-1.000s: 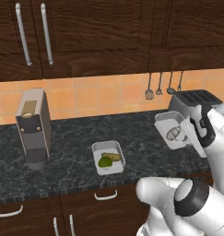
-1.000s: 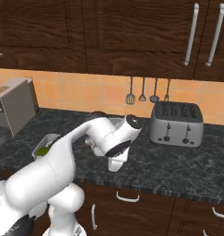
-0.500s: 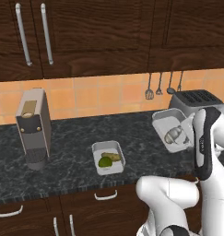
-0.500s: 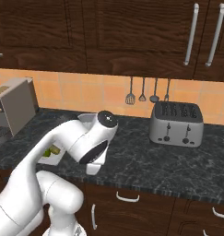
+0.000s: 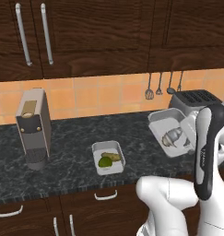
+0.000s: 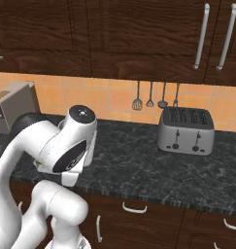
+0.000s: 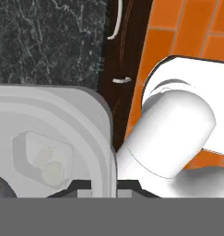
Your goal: Take the meat container that has the fish and place it on the second highest rack of the freezer. Then take the vegetable container that has the lime and potato and place it on the highest rack of the freezer.
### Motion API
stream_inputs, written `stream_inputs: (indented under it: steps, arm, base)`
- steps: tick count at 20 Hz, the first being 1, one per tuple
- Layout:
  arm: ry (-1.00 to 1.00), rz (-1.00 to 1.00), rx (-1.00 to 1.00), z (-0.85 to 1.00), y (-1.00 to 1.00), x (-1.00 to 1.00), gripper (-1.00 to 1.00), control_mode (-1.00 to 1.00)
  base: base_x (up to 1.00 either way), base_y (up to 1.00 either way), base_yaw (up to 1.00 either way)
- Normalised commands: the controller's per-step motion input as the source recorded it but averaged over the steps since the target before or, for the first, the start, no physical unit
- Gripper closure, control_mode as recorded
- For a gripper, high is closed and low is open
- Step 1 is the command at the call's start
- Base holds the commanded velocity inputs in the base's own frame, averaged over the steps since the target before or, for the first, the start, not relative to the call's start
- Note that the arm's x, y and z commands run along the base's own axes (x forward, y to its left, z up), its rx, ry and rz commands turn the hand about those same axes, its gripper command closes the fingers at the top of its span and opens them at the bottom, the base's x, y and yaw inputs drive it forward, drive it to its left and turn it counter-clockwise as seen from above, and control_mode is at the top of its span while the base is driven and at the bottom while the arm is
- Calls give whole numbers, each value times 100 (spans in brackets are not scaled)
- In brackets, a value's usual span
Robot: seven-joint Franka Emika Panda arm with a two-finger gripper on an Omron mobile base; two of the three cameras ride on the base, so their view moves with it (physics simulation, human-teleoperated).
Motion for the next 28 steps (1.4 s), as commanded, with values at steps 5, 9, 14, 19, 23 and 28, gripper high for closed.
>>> stream_inputs:
  steps: [5, 9, 14, 19, 23, 28]
  arm:
    - [1, 0, 0, 21, 53, -14, 100, -100]
    - [9, 0, -4, -22, 38, -4, 100, -100]
    - [0, 0, 0, -7, 13, -22, 100, 100]
    - [0, 0, 0, 0, 0, 0, 100, 100]
    - [0, 0, 0, 0, 0, 0, 100, 100]
    - [0, 0, 0, 0, 0, 0, 100, 100]
  base:
    - [0, 0, 0]
    - [0, 0, 0]
    - [-36, 0, -8]
    - [-85, 7, -60]
    - [-55, 29, -79]
    - [-33, 19, -87]
